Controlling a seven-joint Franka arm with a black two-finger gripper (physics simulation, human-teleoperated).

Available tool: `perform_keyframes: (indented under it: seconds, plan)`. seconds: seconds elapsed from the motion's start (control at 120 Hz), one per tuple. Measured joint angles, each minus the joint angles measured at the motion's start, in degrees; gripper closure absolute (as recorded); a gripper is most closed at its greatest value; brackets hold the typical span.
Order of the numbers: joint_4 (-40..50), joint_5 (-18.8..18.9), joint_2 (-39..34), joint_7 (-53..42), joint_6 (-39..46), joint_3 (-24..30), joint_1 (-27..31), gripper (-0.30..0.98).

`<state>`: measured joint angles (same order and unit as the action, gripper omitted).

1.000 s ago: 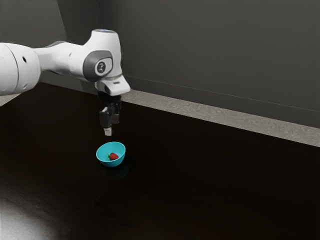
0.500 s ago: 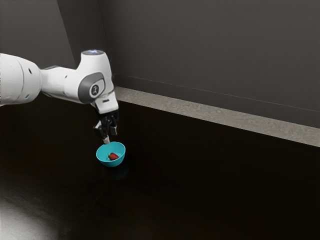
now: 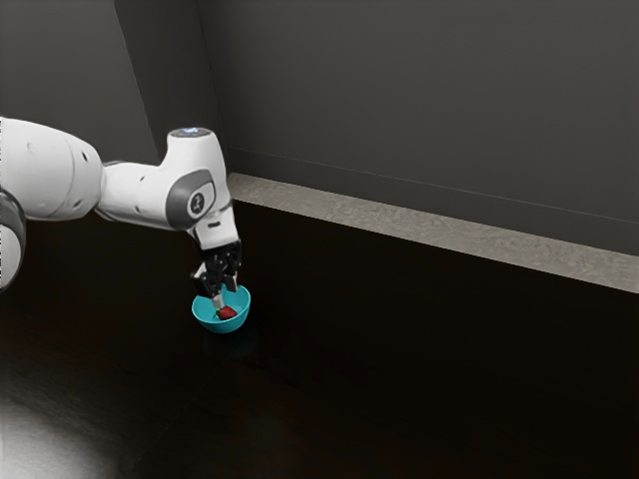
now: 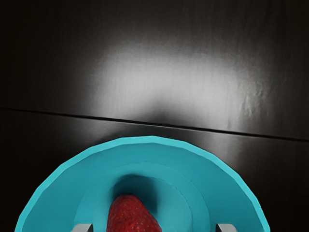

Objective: Take strawberry from the bowl

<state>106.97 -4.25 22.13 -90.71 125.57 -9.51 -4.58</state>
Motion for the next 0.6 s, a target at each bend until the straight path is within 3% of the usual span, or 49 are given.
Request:
perform_keyframes:
  seconds: [0.6]
  plan:
    - [-0.42,-1.55,3.94,-1.59,4.82,-0.87,0.00,0.46]
